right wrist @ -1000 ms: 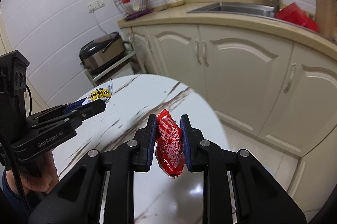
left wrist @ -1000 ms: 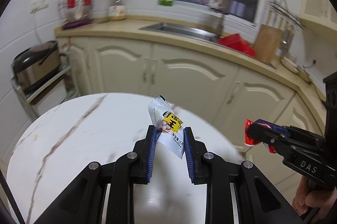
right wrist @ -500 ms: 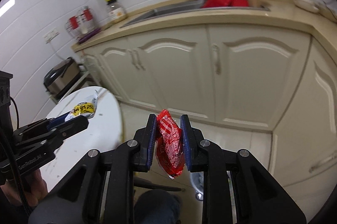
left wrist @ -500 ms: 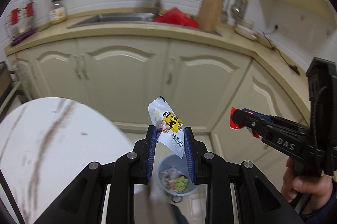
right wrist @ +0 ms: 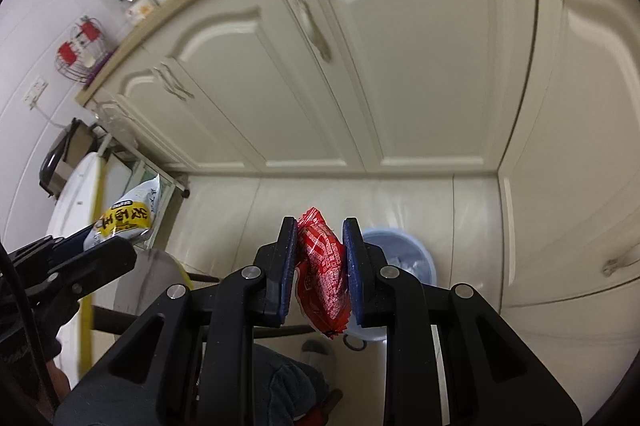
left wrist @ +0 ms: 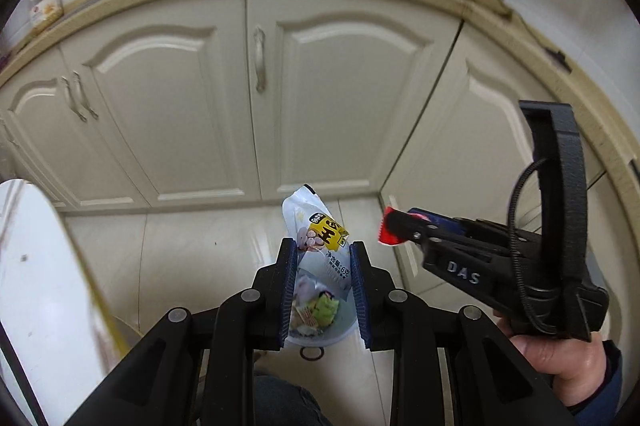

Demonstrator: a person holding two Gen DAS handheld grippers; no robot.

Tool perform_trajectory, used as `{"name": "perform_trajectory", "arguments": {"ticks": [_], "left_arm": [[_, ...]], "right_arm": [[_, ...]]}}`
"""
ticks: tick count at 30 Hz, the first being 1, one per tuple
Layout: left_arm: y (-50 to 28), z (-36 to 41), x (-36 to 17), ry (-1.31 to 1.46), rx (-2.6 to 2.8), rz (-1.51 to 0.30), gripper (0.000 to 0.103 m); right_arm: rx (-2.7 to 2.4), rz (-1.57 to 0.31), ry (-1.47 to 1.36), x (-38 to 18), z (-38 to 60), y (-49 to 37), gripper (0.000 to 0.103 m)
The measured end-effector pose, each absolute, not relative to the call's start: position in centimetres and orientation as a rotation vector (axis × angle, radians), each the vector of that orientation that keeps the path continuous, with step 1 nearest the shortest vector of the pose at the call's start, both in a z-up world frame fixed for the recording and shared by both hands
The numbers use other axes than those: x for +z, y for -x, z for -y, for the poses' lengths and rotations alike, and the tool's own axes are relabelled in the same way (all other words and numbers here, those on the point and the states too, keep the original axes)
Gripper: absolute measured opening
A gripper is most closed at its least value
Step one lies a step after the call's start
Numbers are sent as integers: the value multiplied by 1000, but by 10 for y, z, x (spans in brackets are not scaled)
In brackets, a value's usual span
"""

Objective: Collect trash

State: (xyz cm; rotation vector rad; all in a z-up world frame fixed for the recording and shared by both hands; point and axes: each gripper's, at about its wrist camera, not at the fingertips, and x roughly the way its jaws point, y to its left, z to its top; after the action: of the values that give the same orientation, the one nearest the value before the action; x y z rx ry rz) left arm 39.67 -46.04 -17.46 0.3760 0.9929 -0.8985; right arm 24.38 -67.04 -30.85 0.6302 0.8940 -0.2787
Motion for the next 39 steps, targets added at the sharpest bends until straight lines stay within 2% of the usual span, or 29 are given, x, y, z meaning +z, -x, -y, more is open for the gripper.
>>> {"name": "perform_trajectory", "arguments": {"ticks": [7,11,12,14,15,17,19,23,30,37,39], "left_arm": [[-412,491,-198,-446,-864,-1030,29],[-421,500,-201,-449,-842,-1032,47],[-422,499,-201,-445,-836,-1031,53],[-421,502,-203,-440,-818,-1026,62],[-420,502,-203,-437,-806,-1023,68],[-413,497,-204,-430,-790,-1015,72],[-408,494,-199,-433,-765,-1001,76],[-393,481,-186,-426,-730,-968,84],[-358,442,-152,-401,-662,-889,87],[-323,373,-100,-274,-623,-804,87],[-311,344,-82,-224,-589,-765,92]], "right_arm": [[-282,-937,-684,-349,685,-250,27],[-285,-940,-702,-357,689,-253,30],[-289,-941,-703,-359,691,-253,35],[-301,-940,-712,-361,693,-251,61],[-307,-936,-719,-361,694,-251,67],[-310,-927,-739,-363,694,-248,95],[-328,-930,-745,-362,695,-247,103],[-377,-962,-740,-360,693,-244,103],[-395,-934,-716,-331,678,-234,103],[-379,-844,-669,-269,646,-220,103],[-364,-809,-648,-246,633,-216,103]]}}
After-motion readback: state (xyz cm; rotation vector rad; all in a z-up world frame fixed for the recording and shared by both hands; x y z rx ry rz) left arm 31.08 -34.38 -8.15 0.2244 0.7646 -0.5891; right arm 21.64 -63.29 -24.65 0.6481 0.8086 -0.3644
